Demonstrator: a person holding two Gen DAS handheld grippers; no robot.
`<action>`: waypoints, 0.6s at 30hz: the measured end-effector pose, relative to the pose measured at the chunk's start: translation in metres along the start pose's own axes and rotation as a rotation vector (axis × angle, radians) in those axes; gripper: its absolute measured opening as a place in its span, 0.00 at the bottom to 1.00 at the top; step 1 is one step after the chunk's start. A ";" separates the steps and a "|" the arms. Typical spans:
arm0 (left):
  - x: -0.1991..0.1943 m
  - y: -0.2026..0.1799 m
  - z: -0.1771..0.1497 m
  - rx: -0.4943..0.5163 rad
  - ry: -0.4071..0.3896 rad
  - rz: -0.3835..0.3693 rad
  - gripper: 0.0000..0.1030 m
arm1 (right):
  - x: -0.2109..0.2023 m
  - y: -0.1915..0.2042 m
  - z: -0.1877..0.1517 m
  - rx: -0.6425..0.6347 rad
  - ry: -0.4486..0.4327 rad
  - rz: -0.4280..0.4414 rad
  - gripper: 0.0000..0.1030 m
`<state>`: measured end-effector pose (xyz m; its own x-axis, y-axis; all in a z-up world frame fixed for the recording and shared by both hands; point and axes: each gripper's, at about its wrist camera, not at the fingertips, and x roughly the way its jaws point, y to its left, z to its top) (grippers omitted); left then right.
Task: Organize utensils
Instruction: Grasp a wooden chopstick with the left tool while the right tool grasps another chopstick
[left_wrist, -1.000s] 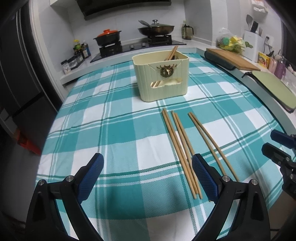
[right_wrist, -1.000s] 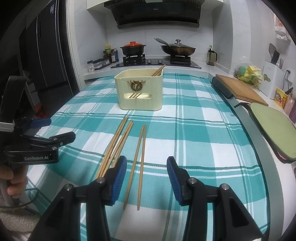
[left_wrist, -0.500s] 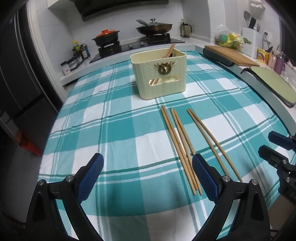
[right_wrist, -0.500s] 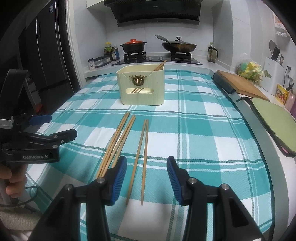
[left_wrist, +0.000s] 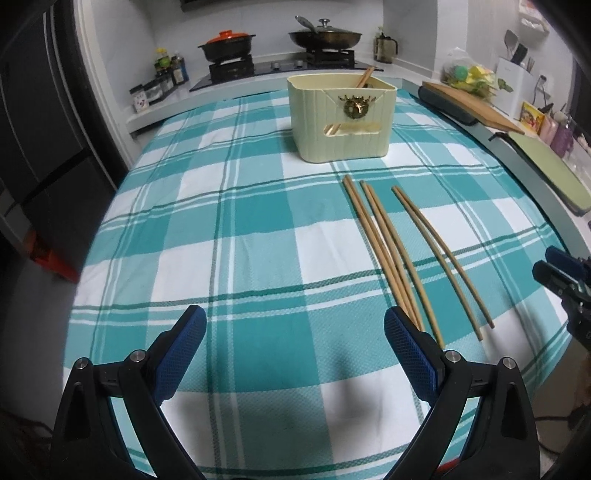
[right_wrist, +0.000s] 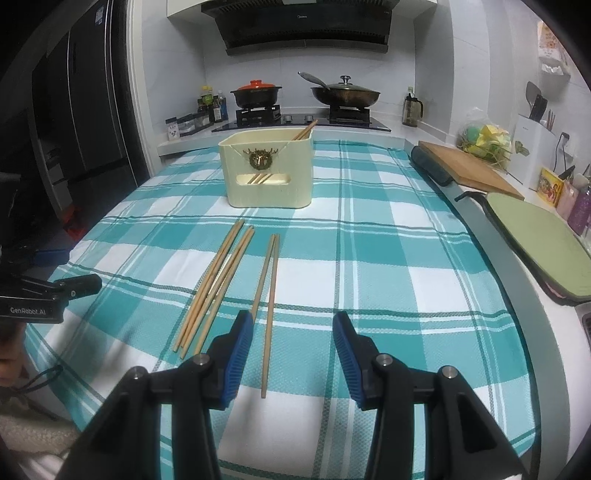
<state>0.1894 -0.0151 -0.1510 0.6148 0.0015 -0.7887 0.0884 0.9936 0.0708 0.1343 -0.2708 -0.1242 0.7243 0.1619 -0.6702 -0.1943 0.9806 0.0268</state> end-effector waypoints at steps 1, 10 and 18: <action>0.004 -0.002 0.001 -0.001 -0.004 -0.014 0.95 | 0.004 -0.001 -0.002 0.010 0.014 0.002 0.44; 0.061 -0.024 0.022 -0.002 0.016 -0.058 0.95 | 0.012 -0.001 -0.008 0.029 0.039 0.009 0.44; 0.095 -0.039 0.029 0.011 0.071 -0.049 0.95 | 0.017 -0.005 -0.011 0.035 0.053 0.011 0.44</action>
<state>0.2675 -0.0570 -0.2112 0.5523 -0.0389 -0.8327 0.1258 0.9914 0.0371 0.1400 -0.2746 -0.1437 0.6863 0.1676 -0.7077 -0.1784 0.9821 0.0596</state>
